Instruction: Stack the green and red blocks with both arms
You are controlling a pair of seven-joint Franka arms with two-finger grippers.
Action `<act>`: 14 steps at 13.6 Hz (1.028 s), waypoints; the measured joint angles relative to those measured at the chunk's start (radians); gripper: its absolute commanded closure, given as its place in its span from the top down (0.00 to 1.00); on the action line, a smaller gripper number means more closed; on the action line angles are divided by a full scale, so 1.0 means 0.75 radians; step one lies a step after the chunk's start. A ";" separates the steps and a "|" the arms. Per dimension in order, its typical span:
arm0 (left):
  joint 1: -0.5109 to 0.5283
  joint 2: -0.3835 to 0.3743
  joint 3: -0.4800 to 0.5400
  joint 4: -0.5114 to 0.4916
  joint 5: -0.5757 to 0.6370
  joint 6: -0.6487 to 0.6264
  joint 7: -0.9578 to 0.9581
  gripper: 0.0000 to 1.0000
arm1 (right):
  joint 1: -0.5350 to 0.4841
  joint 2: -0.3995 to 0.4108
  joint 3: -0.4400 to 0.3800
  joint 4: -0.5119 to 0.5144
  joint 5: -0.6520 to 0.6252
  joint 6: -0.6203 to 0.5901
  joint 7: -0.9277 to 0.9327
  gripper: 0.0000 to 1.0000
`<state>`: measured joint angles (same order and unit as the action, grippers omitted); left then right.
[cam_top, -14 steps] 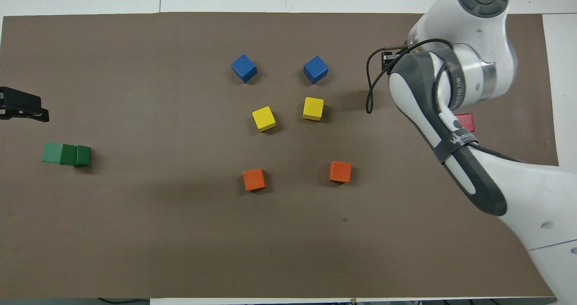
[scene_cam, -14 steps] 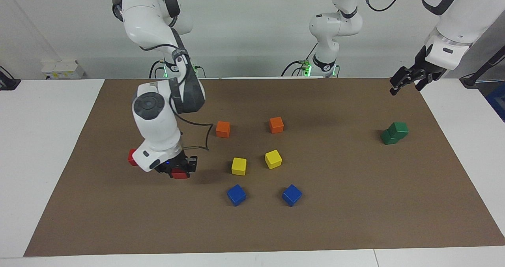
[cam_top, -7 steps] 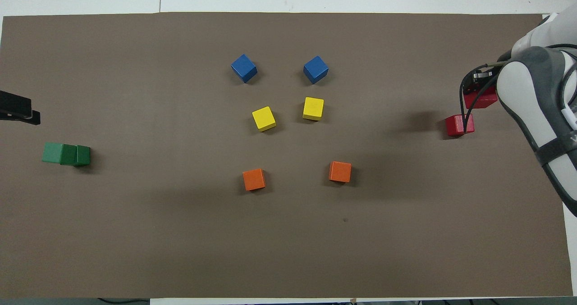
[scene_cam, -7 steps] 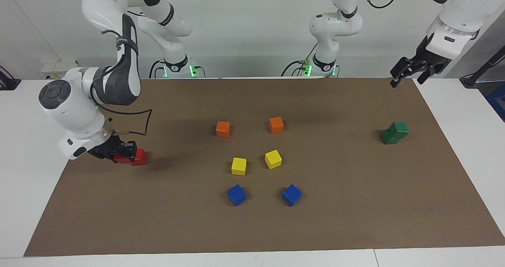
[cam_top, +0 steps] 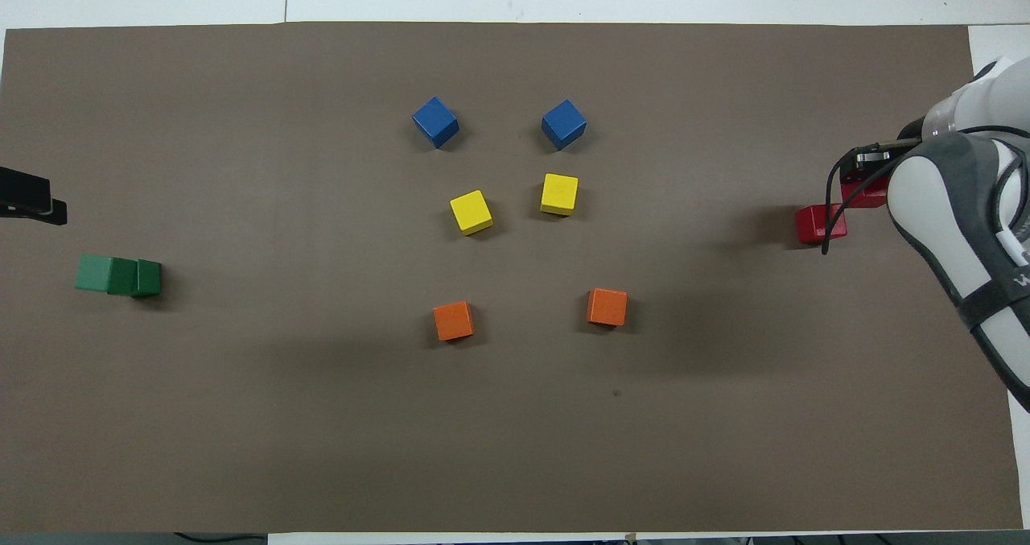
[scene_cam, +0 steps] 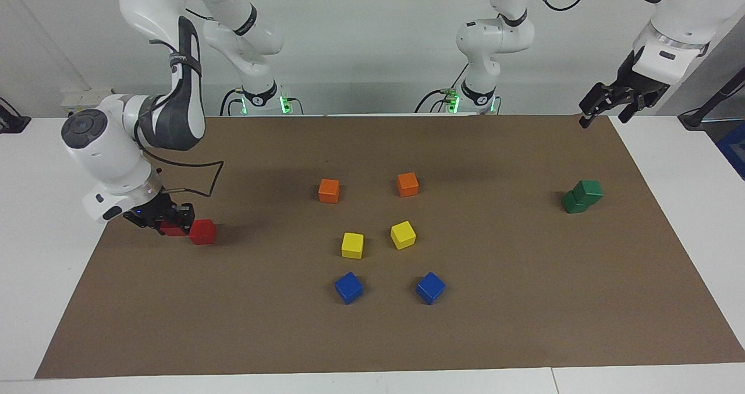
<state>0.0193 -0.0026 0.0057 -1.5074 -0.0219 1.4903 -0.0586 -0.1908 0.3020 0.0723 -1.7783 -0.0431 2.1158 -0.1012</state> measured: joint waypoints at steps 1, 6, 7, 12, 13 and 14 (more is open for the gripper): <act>0.002 0.000 -0.003 -0.006 0.000 0.008 0.000 1.00 | 0.000 -0.010 0.000 -0.041 -0.001 0.033 0.000 0.00; 0.008 -0.001 -0.012 -0.008 0.000 0.013 0.000 1.00 | 0.001 -0.094 0.001 -0.174 -0.001 0.119 0.009 0.00; 0.009 -0.001 -0.013 -0.008 0.000 0.011 0.000 1.00 | 0.001 -0.106 0.001 -0.202 -0.001 0.145 0.010 0.00; 0.009 -0.002 -0.021 -0.009 0.000 0.009 0.001 1.00 | 0.001 -0.120 0.001 -0.272 -0.001 0.236 0.011 0.00; 0.010 -0.002 -0.021 -0.009 0.000 0.009 0.001 1.00 | 0.002 -0.121 0.001 -0.277 -0.001 0.252 0.011 0.00; 0.010 -0.002 -0.021 -0.009 0.000 0.009 0.001 1.00 | 0.003 -0.122 0.002 -0.286 -0.001 0.272 0.011 0.00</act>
<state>0.0268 -0.0039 -0.0104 -1.5140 -0.0219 1.4972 -0.0580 -0.1883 0.2103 0.0740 -1.9927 -0.0438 2.3196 -0.0928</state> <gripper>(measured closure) 0.000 0.458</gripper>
